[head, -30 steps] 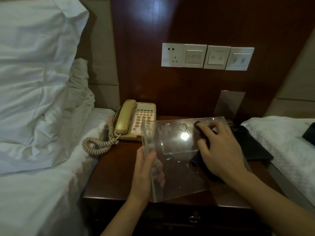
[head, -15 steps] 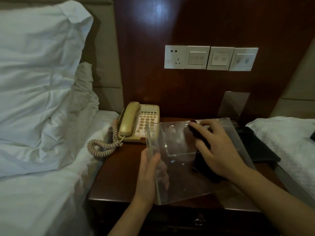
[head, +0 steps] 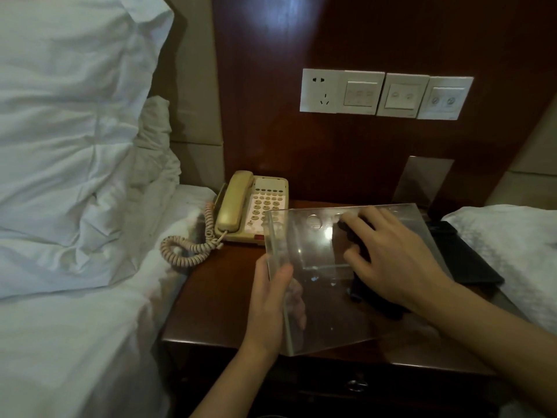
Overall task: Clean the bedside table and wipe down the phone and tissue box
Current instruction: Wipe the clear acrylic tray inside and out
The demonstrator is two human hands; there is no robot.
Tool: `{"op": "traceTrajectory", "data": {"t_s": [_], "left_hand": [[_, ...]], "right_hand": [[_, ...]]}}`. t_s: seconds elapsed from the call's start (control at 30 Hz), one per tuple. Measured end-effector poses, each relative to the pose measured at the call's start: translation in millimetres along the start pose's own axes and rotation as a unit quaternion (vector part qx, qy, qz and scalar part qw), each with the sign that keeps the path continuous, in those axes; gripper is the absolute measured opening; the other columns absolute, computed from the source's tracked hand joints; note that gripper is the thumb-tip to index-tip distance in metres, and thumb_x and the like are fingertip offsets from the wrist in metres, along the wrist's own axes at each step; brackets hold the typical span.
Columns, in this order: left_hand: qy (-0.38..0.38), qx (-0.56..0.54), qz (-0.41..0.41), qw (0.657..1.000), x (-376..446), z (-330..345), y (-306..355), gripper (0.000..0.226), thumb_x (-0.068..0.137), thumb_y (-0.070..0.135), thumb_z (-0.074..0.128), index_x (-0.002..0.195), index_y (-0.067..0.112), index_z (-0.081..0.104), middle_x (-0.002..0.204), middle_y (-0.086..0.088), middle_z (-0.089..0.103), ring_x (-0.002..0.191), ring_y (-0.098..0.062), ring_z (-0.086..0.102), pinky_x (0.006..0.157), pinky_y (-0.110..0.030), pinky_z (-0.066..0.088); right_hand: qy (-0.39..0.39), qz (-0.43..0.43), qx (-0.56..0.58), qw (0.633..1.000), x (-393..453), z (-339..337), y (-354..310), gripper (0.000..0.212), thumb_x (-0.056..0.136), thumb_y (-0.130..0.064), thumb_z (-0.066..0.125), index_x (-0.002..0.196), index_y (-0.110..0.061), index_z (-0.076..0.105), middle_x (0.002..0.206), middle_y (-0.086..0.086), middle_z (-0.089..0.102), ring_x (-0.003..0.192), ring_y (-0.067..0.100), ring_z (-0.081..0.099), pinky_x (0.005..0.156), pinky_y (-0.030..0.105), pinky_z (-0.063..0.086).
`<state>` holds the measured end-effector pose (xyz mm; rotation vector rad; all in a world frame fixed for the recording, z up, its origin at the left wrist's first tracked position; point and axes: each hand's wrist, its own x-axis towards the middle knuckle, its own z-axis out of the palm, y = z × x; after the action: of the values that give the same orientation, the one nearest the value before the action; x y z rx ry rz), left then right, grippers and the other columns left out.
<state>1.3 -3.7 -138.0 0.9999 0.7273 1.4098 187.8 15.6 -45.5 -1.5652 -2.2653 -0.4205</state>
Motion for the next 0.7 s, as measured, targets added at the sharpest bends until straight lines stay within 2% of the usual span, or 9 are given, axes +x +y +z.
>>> {"op": "traceTrajectory", "data": {"t_s": [0.13,0.2,0.33,0.4,0.47,0.57,0.63,0.7], "left_hand": [[0.006,0.004,-0.005,1.000,-0.4,-1.0,-0.7,0.031,0.087,0.046,0.062,0.109,0.026,0.054,0.065,-0.006,0.050,0.042,-0.019,0.044,0.038,-0.026,0.042],[0.011,0.009,-0.011,1.000,0.3,-2.7,-0.3,0.036,0.089,0.043,0.058,0.115,0.019,0.050,0.065,-0.006,0.052,0.042,-0.019,0.046,0.039,-0.026,0.042],[0.011,0.010,-0.013,1.000,2.2,-5.2,-0.4,0.048,0.083,0.051,0.065,0.115,0.018,0.050,0.066,-0.007,0.052,0.042,-0.019,0.045,0.040,-0.026,0.041],[0.011,0.013,-0.006,1.000,1.5,-4.2,-0.9,0.049,0.079,0.054,0.066,0.112,0.020,0.051,0.065,-0.007,0.051,0.041,-0.020,0.044,0.040,-0.026,0.041],[0.014,0.011,-0.002,1.000,0.6,-3.6,-1.5,0.041,0.082,0.051,0.066,0.110,0.022,0.053,0.065,-0.007,0.051,0.041,-0.020,0.044,0.039,-0.027,0.042],[0.017,0.005,-0.004,1.000,0.0,-3.7,-2.4,0.038,0.087,0.043,0.059,0.114,0.018,0.050,0.065,-0.007,0.049,0.040,-0.019,0.043,0.038,-0.026,0.041],[0.014,0.004,-0.002,1.000,0.4,-2.1,-1.4,0.043,0.085,0.045,0.064,0.115,0.018,0.050,0.063,-0.007,0.048,0.040,-0.018,0.043,0.037,-0.025,0.041],[0.012,0.002,0.002,1.000,0.9,-0.7,-0.9,0.051,0.080,0.049,0.066,0.115,0.017,0.049,0.062,-0.005,0.048,0.039,-0.017,0.043,0.037,-0.026,0.041]], "right_hand": [[0.029,0.050,0.097,0.994,3.0,7.7,-8.9,0.042,0.092,-0.036,0.055,0.132,-0.023,0.054,0.115,-0.005,0.050,0.098,0.005,0.041,0.079,0.025,0.039],[0.044,0.081,0.158,0.983,5.2,11.7,-15.7,0.039,0.093,-0.033,0.055,0.130,-0.022,0.056,0.113,-0.010,0.048,0.099,0.004,0.042,0.081,0.024,0.039],[0.018,0.120,0.232,0.965,3.6,13.3,-20.0,0.048,0.095,-0.033,0.052,0.142,-0.028,0.047,0.113,-0.015,0.041,0.102,0.003,0.043,0.083,0.021,0.040],[-0.006,0.102,0.192,0.976,-3.7,11.3,-16.6,0.055,0.095,-0.039,0.050,0.148,-0.032,0.039,0.116,-0.011,0.040,0.102,0.004,0.041,0.083,0.023,0.042],[-0.033,0.080,0.115,0.990,-10.3,5.7,-11.1,0.060,0.095,-0.047,0.046,0.152,-0.035,0.031,0.118,-0.008,0.038,0.098,0.005,0.041,0.080,0.023,0.044],[-0.065,0.055,-0.007,0.996,-12.1,-5.7,-3.9,0.072,0.087,-0.058,0.018,0.156,-0.036,0.023,0.106,-0.006,0.036,0.087,0.008,0.039,0.069,0.024,0.037],[-0.085,0.045,-0.067,0.993,-9.0,-10.3,-2.7,0.082,0.079,-0.057,0.000,0.158,-0.036,0.014,0.102,-0.004,0.033,0.084,0.011,0.036,0.069,0.027,0.031],[-0.086,0.048,-0.091,0.991,-6.0,-12.1,-6.7,0.077,0.084,-0.054,0.001,0.158,-0.034,0.007,0.101,-0.001,0.036,0.084,0.013,0.035,0.070,0.029,0.030]]}}
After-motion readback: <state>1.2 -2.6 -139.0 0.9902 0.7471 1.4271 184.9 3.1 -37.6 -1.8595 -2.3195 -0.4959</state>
